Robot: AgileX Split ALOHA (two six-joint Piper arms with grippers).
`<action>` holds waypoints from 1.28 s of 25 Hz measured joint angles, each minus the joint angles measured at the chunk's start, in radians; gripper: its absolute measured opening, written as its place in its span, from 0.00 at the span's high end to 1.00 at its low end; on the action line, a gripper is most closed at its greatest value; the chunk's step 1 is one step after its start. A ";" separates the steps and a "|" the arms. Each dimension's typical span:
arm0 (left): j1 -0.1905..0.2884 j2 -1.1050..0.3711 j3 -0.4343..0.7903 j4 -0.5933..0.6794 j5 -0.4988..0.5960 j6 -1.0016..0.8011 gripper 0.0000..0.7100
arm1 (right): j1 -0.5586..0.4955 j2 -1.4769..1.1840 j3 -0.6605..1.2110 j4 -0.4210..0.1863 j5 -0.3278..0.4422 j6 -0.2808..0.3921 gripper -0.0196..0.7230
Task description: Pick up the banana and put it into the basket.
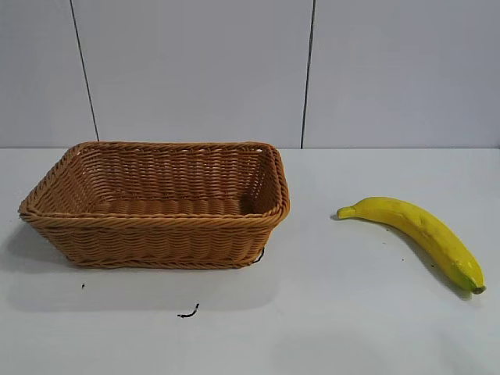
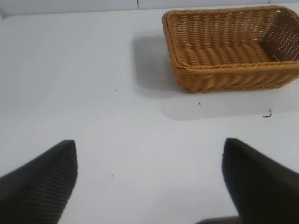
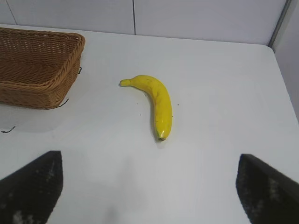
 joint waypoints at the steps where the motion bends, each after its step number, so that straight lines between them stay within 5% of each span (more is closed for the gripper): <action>1: 0.000 0.000 0.000 0.000 0.000 0.000 0.11 | 0.000 0.000 0.000 0.000 0.000 0.000 0.05; 12: 0.000 0.000 0.000 0.000 0.000 0.000 0.11 | 0.000 0.057 -0.021 -0.003 0.018 0.009 0.05; 32: 0.000 0.000 0.000 0.000 0.000 0.000 0.11 | 0.000 1.158 -0.521 -0.013 0.020 -0.003 0.05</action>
